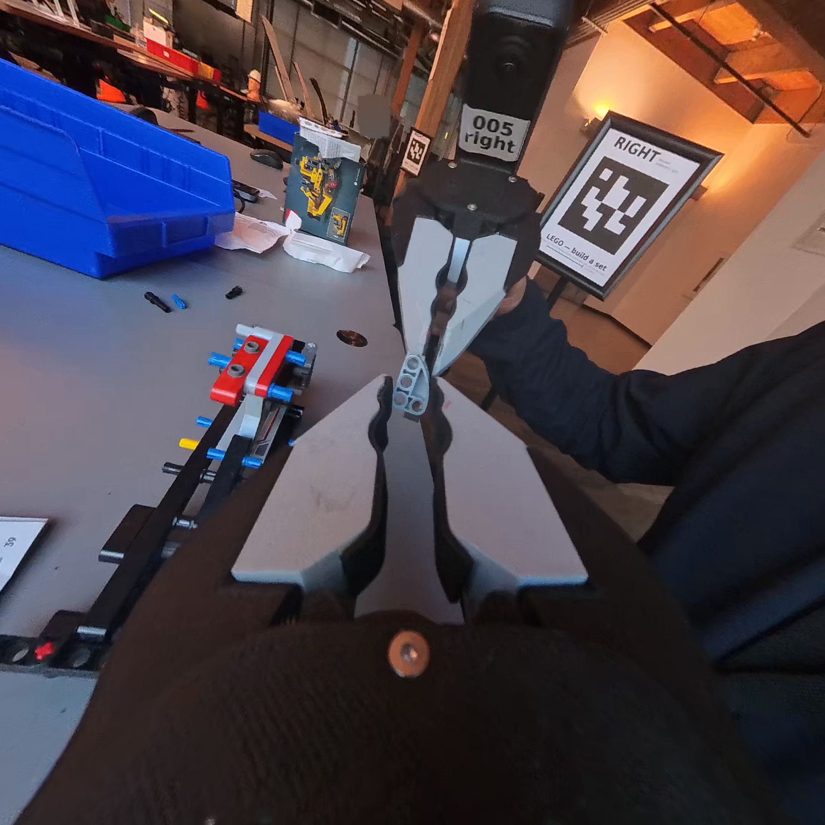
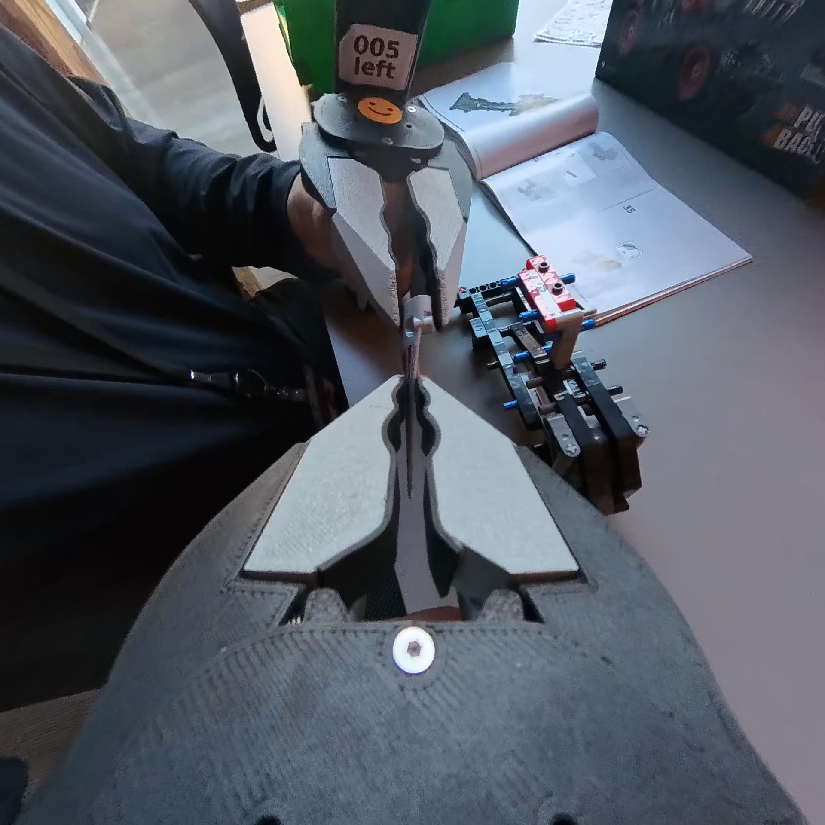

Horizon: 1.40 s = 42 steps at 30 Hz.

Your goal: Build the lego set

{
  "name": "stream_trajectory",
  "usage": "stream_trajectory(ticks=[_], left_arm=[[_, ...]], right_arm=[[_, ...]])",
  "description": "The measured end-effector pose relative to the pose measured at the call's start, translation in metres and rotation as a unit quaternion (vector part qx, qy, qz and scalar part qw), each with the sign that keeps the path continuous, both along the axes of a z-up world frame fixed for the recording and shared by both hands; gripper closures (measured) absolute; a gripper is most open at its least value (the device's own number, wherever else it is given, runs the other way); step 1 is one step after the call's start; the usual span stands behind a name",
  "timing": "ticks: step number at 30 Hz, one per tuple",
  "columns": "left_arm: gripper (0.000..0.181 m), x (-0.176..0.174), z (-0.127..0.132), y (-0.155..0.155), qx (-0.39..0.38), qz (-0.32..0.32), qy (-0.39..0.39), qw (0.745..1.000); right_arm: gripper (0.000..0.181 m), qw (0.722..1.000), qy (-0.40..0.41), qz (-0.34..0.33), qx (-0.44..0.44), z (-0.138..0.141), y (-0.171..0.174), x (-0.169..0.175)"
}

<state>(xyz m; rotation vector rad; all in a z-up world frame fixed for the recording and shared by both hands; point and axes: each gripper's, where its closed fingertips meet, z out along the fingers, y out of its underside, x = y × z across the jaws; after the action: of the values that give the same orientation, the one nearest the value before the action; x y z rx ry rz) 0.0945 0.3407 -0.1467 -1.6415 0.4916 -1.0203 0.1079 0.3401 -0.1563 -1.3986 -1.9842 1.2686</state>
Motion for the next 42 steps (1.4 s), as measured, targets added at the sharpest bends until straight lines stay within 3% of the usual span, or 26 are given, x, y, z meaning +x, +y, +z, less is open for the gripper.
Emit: stream_trajectory(ticks=[10,16,21,24,28,31,37,42], left_arm=[[0.165,0.005,-0.020,0.006,-0.040,0.007,0.064,0.997],[0.161,-0.015,-0.009,0.000,-0.011,0.046,0.110,0.993],[0.148,-0.057,-0.001,0.013,0.029,0.124,0.208,0.970],[0.130,-0.058,-0.004,0.026,0.026,0.089,0.282,0.955],[0.131,-0.043,-0.018,0.032,-0.010,-0.026,0.336,0.941],[0.132,-0.039,-0.028,0.034,-0.033,-0.077,0.349,0.933],[0.125,-0.036,-0.021,0.041,-0.015,-0.108,0.355,0.929],[0.129,-0.034,-0.020,0.048,-0.002,-0.139,0.408,0.902]], right_arm=[[0.181,0.998,-0.032,0.015,0.051,-0.005,0.007,0.007],[0.181,0.996,-0.041,-0.003,0.076,-0.001,0.026,0.007],[0.181,0.997,-0.048,-0.014,0.053,-0.009,0.039,0.008],[0.181,0.996,-0.062,-0.009,0.056,-0.015,0.039,0.004],[0.181,0.993,-0.100,-0.013,0.063,-0.021,0.040,-0.003],[0.181,0.992,-0.111,-0.011,0.062,-0.020,0.041,-0.008],[0.181,0.991,-0.125,-0.009,0.049,-0.020,0.044,-0.014],[0.181,0.992,-0.120,-0.008,0.031,-0.019,0.045,-0.014]])
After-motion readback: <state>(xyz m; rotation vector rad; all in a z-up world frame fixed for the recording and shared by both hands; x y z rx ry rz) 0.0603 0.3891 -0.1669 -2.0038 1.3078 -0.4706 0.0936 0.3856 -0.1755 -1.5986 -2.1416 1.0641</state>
